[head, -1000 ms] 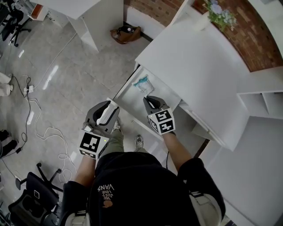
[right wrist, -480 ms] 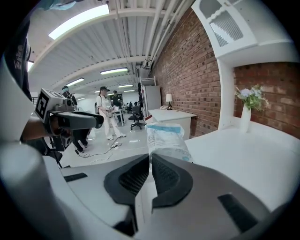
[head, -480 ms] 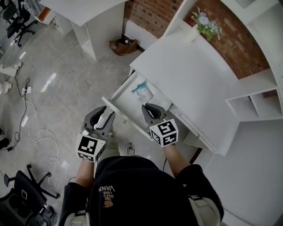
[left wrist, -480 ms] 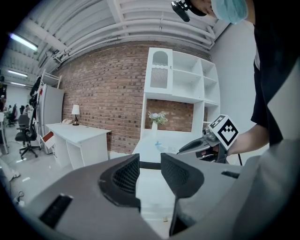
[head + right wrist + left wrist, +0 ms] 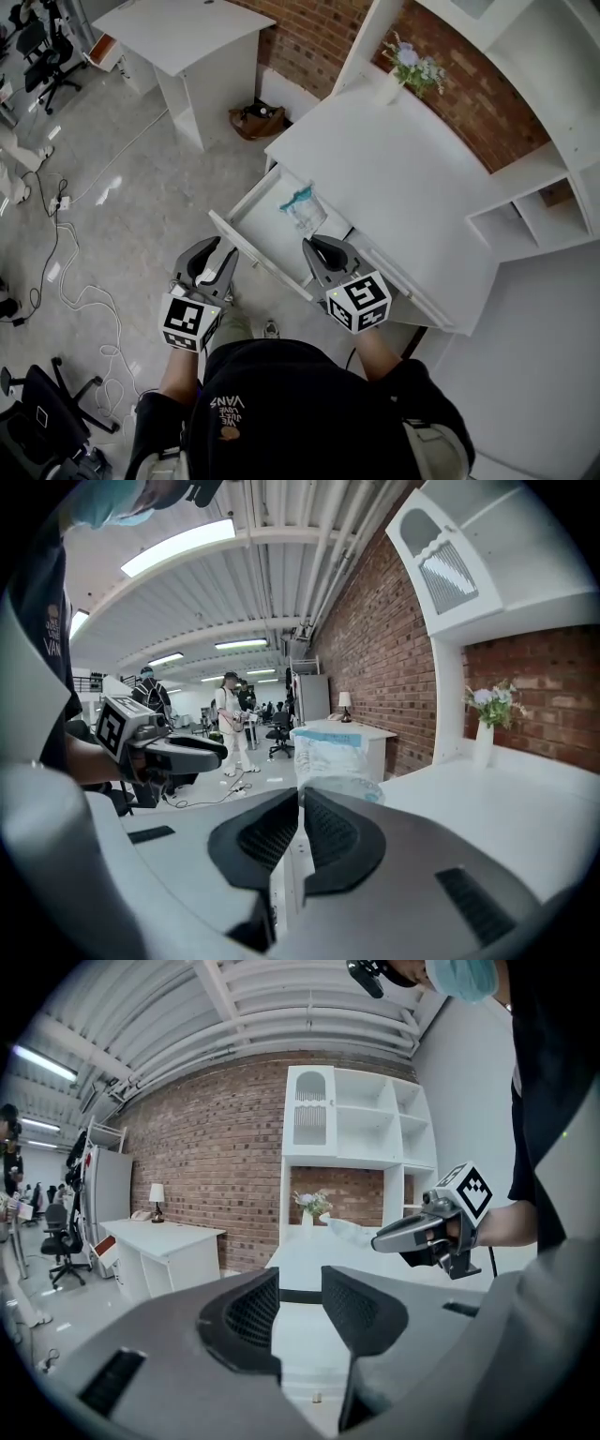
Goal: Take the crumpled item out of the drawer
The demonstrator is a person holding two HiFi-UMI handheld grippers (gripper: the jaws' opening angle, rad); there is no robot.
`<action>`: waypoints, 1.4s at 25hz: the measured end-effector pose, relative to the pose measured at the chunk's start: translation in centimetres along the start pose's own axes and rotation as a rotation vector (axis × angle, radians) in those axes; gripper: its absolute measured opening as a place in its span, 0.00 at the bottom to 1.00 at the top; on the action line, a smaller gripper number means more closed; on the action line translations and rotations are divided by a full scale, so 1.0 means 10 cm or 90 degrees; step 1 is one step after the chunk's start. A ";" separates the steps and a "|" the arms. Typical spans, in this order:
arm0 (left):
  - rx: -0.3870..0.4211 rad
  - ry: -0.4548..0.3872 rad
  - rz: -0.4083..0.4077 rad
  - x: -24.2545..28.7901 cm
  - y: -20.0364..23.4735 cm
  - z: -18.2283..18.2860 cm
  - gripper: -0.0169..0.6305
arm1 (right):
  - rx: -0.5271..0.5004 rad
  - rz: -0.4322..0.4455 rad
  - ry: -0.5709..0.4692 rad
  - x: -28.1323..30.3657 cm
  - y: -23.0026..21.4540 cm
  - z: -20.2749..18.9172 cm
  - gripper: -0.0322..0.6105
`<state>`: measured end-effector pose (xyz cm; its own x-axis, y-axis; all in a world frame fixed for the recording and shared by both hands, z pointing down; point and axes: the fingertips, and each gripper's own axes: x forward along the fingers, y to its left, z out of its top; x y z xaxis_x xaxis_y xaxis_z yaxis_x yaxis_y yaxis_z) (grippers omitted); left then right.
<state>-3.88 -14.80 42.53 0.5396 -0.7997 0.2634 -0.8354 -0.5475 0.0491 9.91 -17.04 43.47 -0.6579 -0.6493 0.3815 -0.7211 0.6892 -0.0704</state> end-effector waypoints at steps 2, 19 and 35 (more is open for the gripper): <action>0.003 0.000 0.001 -0.05 -0.08 0.01 0.21 | -0.006 0.002 -0.014 -0.14 0.03 0.06 0.08; 0.014 -0.009 0.029 -0.36 -0.41 0.11 0.21 | -0.028 -0.005 -0.049 -0.81 0.14 0.14 0.08; 0.020 -0.027 0.055 -0.54 -0.53 0.14 0.07 | -0.035 -0.006 -0.064 -0.99 0.26 0.15 0.08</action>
<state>-2.22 -7.95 39.48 0.4707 -0.8534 0.2241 -0.8754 -0.4833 -0.0018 14.23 -9.28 38.11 -0.6719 -0.6829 0.2868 -0.7160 0.6979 -0.0156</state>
